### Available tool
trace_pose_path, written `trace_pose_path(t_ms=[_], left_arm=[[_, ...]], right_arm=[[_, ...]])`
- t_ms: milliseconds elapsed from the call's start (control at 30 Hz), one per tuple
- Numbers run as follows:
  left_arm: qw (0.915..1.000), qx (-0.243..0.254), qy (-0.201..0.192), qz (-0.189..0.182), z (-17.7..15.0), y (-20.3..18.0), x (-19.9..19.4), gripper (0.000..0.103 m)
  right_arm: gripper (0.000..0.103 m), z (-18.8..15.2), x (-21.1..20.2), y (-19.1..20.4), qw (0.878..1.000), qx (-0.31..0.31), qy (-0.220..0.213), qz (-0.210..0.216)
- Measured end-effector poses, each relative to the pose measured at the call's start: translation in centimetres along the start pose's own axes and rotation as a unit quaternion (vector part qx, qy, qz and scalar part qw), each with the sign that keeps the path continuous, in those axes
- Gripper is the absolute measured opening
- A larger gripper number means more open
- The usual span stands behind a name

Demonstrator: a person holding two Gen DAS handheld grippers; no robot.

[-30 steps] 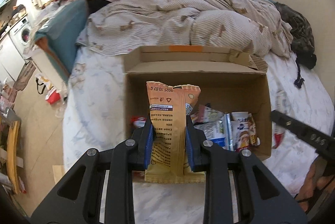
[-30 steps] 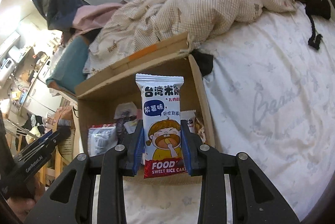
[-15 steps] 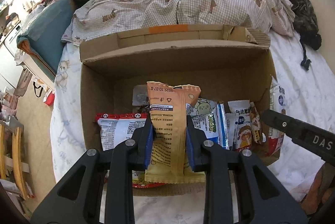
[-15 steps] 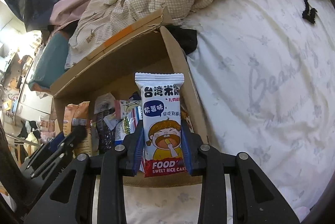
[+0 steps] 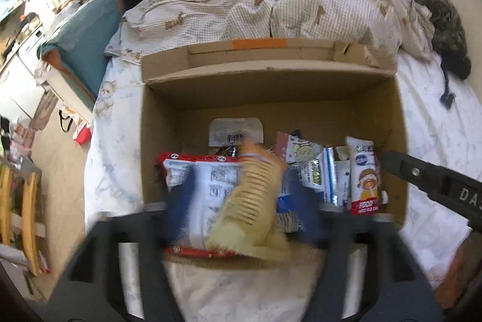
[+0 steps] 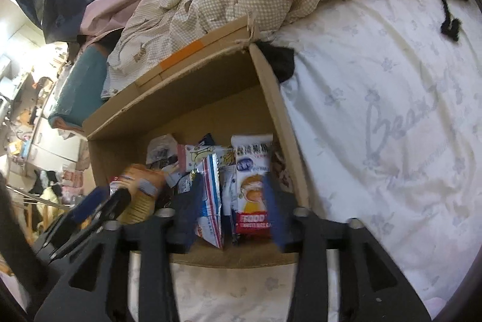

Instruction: Organize snacks

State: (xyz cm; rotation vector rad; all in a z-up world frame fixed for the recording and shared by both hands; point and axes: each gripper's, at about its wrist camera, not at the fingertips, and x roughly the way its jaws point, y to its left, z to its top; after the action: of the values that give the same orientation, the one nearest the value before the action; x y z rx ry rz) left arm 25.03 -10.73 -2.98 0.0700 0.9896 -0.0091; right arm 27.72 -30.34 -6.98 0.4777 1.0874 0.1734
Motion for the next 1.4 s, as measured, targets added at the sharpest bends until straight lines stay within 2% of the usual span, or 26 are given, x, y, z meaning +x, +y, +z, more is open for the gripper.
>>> trace_pose_path(t_ms=[33, 67, 167, 300, 467, 600, 700, 900, 1033, 1267, 1400], left_arm=[[0.9999, -0.003, -0.013, -0.01, -0.2, 0.2, -0.8, 0.089], [0.9995, 0.001, -0.029, -0.012, -0.4, 0.3, -1.8, 0.09], [0.9991, 0.016, -0.04, -0.005, -0.6, 0.8, -3.3, 0.091], [0.9985, -0.014, -0.051, 0.01, -1.0, 3.2, -5.0, 0.091], [0.9967, -0.039, -0.069, 0.018, -2.1, 6.6, -6.7, 0.091], [0.9961, -0.052, -0.068, 0.022, -3.5, 9.1, -7.8, 0.093], [0.9954, -0.064, -0.07, 0.013, -5.0, 10.7, -8.5, 0.103], [0.9954, -0.07, -0.063, 0.018, -7.7, 12.5, -9.3, 0.103], [0.9946, -0.081, -0.065, 0.006, -9.2, 13.5, -9.9, 0.103], [0.9907, -0.081, -0.108, -0.014, -11.7, 13.2, -11.8, 0.103], [0.9897, -0.071, -0.122, -0.023, -11.8, 12.7, -12.1, 0.103]], right_arm=[[0.08, 0.0, -0.4, 0.2, 1.0, -0.004, -0.01, 0.001], [0.085, 0.0, -0.9, 0.3, 1.0, -0.009, -0.022, 0.005], [0.086, 0.0, -2.1, 0.8, 0.999, -0.02, -0.042, 0.019], [0.093, -0.5, -3.2, 1.3, 0.998, -0.024, -0.051, 0.025], [0.103, -2.2, -6.4, 2.8, 0.993, -0.056, -0.094, 0.031], [0.103, -3.8, -8.3, 3.3, 0.99, -0.068, -0.121, 0.033], [0.103, -5.2, -8.8, 3.4, 0.989, -0.074, -0.124, 0.015], [0.103, -8.4, -9.7, 3.4, 0.988, -0.085, -0.127, -0.008], [0.103, -10.4, -10.3, 3.6, 0.986, -0.097, -0.136, -0.027], [0.103, -12.8, -10.9, 4.5, 0.982, -0.111, -0.145, -0.041], [0.103, -14.1, -11.0, 5.5, 0.977, -0.13, -0.162, -0.055]])
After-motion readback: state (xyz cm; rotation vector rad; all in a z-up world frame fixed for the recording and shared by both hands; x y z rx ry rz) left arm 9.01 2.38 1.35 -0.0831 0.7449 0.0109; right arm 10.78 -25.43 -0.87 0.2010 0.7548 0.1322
